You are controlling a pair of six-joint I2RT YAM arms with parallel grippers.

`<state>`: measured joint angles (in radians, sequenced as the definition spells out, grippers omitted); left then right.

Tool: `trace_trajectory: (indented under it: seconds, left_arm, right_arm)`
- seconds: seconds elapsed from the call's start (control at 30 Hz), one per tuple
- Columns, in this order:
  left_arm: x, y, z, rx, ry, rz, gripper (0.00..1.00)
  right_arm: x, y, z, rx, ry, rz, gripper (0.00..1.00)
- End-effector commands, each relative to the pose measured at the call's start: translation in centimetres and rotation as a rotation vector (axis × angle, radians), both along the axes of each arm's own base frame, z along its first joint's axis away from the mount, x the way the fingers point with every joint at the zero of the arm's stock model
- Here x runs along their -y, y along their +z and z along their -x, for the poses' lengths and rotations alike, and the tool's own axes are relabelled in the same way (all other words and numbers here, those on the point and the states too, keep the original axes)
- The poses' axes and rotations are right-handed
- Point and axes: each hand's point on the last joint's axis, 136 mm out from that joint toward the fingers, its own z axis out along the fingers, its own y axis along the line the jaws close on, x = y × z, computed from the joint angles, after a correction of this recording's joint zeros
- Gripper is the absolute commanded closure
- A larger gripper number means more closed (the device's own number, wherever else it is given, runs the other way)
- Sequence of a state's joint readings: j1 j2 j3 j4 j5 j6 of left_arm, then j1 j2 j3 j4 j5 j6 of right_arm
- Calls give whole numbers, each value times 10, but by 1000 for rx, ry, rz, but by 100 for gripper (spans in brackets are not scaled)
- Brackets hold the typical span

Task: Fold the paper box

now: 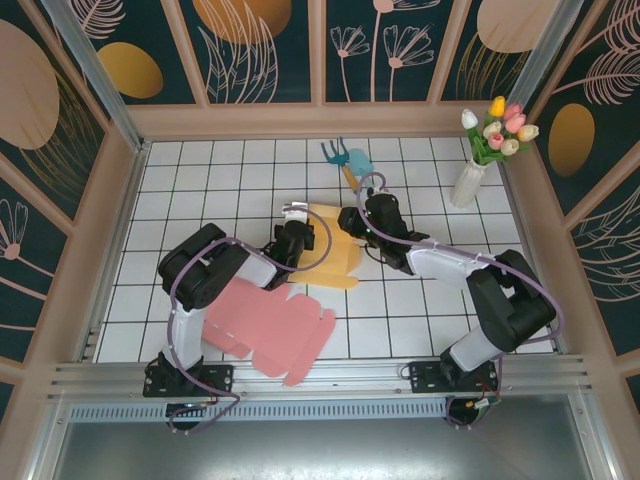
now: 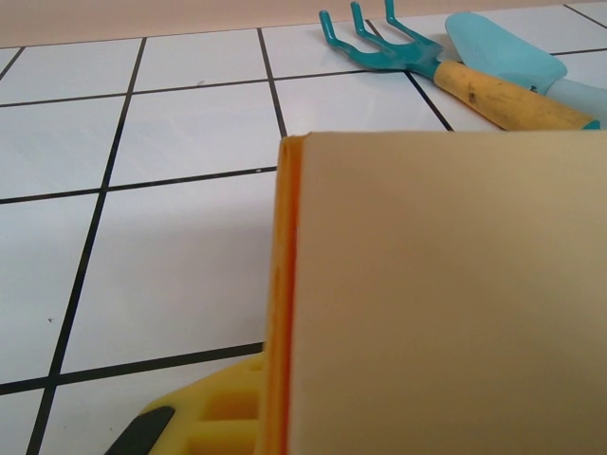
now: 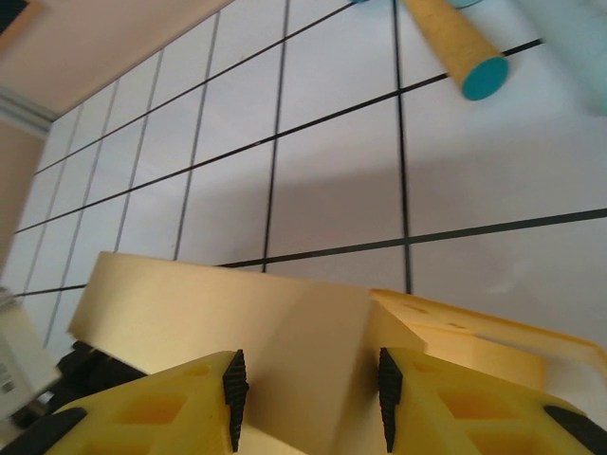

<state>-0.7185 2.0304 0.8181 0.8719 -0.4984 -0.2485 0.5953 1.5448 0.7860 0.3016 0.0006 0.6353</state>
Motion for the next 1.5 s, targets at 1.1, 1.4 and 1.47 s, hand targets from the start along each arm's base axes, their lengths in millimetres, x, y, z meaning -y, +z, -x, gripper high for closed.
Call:
trace_trajectory:
  seconds: [1.1, 1.4, 1.47]
  left_arm:
    - [-4, -10, -6, -28, 44, -5, 100]
    - [-1, -10, -7, -31, 32, -9, 100]
    - [0, -10, -7, -32, 30, -11, 100]
  right_arm:
    - [30, -32, 37, 36, 28, -55, 60]
    - [42, -37, 14, 77, -5, -7, 60]
    - [41, -38, 7, 78, -5, -18, 59]
